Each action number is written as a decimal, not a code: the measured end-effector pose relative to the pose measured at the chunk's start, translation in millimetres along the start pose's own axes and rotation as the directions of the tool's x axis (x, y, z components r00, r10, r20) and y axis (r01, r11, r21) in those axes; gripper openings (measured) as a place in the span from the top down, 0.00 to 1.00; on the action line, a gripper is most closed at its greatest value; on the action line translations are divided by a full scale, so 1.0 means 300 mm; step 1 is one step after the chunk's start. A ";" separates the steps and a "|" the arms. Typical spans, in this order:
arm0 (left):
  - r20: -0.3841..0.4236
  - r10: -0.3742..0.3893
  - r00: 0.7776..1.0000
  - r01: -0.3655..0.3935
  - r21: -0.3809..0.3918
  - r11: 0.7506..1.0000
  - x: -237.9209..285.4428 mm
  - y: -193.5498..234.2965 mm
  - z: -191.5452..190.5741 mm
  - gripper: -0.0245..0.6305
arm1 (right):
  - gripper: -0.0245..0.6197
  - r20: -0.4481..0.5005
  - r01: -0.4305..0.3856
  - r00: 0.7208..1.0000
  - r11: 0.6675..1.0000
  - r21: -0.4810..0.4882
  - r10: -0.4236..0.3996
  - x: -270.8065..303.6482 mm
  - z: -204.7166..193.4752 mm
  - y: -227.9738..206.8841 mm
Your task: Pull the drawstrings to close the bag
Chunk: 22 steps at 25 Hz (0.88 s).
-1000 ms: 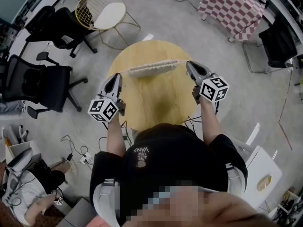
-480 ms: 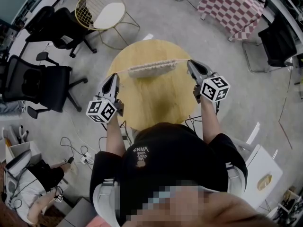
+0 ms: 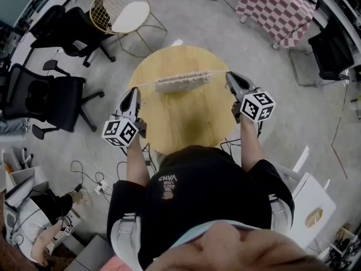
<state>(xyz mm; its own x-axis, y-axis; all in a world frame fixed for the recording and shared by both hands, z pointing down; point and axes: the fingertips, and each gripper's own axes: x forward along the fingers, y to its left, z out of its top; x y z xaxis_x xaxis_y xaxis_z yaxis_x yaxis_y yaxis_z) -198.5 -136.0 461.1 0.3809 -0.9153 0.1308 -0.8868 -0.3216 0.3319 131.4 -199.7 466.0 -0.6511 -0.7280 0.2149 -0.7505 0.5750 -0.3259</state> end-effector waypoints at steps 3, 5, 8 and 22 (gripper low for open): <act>0.002 0.009 1.000 -0.009 -0.005 1.000 -0.004 0.003 -0.001 0.93 | 0.96 -0.002 0.009 1.000 1.000 0.007 -0.009 -0.009 -0.008 -0.009; 0.004 0.016 1.000 -0.016 -0.006 1.000 -0.007 0.006 -0.003 0.93 | 0.96 -0.003 0.015 1.000 1.000 0.007 -0.015 -0.014 -0.013 -0.015; 0.006 0.028 1.000 -0.028 -0.013 1.000 -0.007 0.017 -0.004 0.93 | 0.96 -0.004 0.024 1.000 1.000 0.008 -0.024 -0.012 -0.016 -0.023; -0.007 0.067 0.998 -0.067 -0.038 0.997 -0.015 0.047 -0.031 0.93 | 0.96 -0.026 0.072 0.997 0.997 0.018 -0.072 -0.046 -0.050 -0.081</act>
<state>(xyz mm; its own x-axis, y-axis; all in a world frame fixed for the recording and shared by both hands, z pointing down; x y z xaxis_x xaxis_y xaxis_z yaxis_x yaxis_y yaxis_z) -210.2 -134.1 473.8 0.3227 -0.9331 0.1588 -0.8998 -0.2503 0.3575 156.8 -198.1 484.7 -0.5982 -0.7575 0.2613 -0.7934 0.5142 -0.3256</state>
